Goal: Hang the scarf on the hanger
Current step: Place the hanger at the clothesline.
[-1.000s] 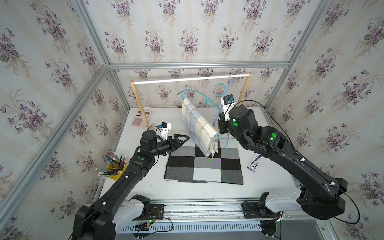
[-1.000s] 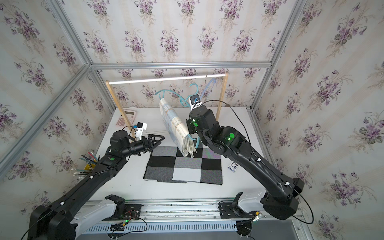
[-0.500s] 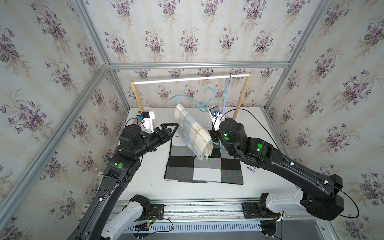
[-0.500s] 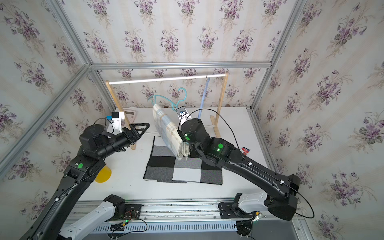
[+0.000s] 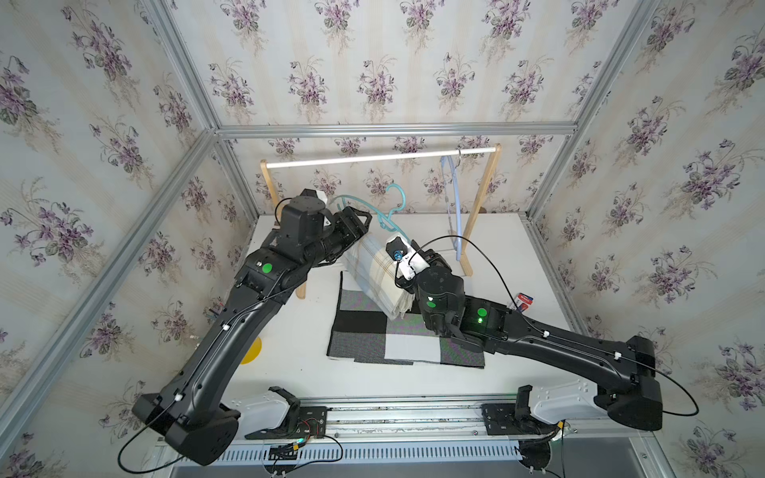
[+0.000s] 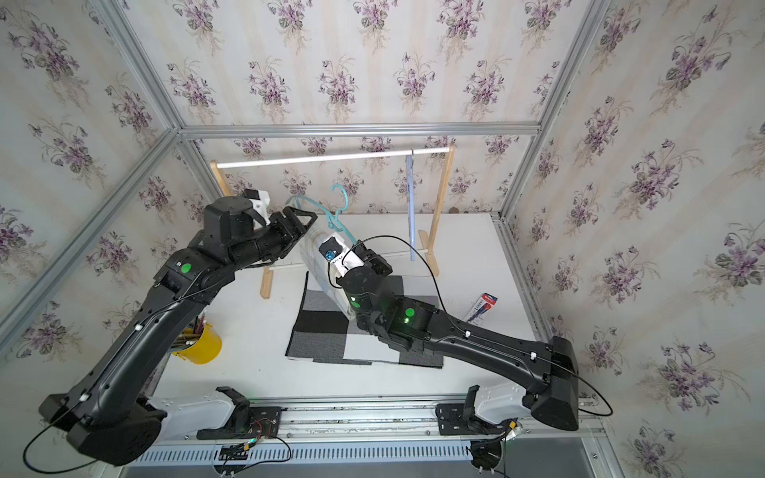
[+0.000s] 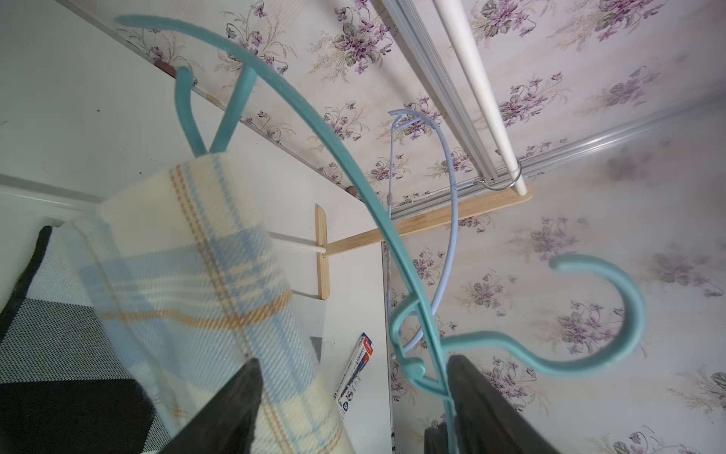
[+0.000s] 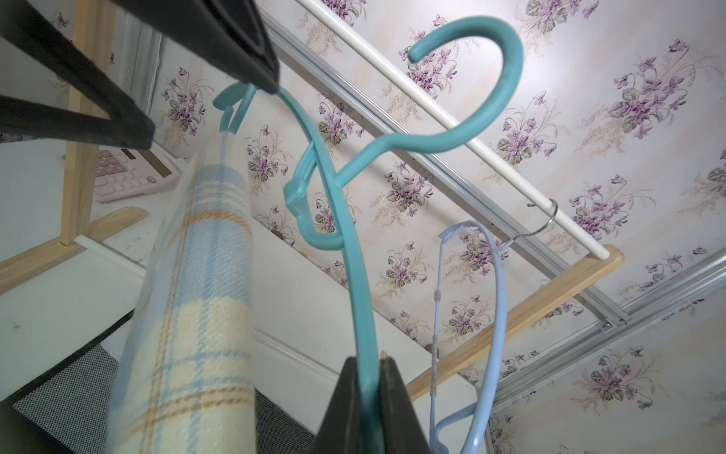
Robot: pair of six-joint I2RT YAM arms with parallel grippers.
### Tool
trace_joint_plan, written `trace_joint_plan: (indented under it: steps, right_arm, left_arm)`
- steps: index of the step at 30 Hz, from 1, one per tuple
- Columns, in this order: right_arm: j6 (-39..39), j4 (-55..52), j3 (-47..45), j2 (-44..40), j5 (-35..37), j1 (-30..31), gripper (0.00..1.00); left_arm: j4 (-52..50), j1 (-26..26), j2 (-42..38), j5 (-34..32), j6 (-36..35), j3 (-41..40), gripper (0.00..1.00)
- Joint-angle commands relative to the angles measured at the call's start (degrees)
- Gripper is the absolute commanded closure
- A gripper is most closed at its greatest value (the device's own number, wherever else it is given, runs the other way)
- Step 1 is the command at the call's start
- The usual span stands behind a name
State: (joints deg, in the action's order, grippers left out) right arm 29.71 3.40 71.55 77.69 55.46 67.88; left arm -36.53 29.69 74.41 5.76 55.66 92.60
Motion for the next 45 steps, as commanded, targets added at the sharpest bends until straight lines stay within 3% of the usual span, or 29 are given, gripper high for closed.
trace_joint_plan:
  steps: [1, 6, 11, 16, 21, 28, 34, 45]
  right_arm:
    - [1.94, 7.11, 0.3, 0.2, 2.34, 0.37, 1.0]
    - [1.36, 5.56, 3.15, 2.47, 3.44, -0.11, 1.0]
    - [-1.01, 2.5, 10.64, 7.87, 3.15, -2.14, 1.0]
    - [-0.72, 3.64, 17.39, 14.22, 2.44, -3.73, 1.0]
    - [1.48, 5.76, 25.04, 22.56, 3.31, -5.15, 1.0]
    - [4.9, 10.89, 35.09, 32.63, 4.5, -6.38, 1.0]
    - [4.88, 6.98, 45.61, 40.64, 5.24, -7.32, 1.0]
    - [0.17, 1.09, 47.89, 45.4, 3.53, -7.96, 1.0]
  left_arm:
    - [-1.2, 0.18, 3.1, -1.51, -0.3, 3.88, 0.24]
    - [-4.04, 0.35, 5.18, -3.31, -1.21, 7.66, 0.24]
    - [-0.7, 0.28, -4.98, -9.51, -2.25, -4.85, 0.24]
    - [-0.41, -0.8, -19.91, -16.34, -5.66, -18.93, 0.24]
    - [-0.96, -1.13, -31.86, -17.42, -13.15, -29.69, 0.25]
    - [-6.15, -1.13, -40.32, -20.56, -15.77, -39.08, 0.25]
    - [-5.58, -1.18, -41.54, -19.6, -15.55, -42.33, 0.25]
    - [-4.11, -1.17, -39.34, -17.64, -14.49, -45.94, 0.25]
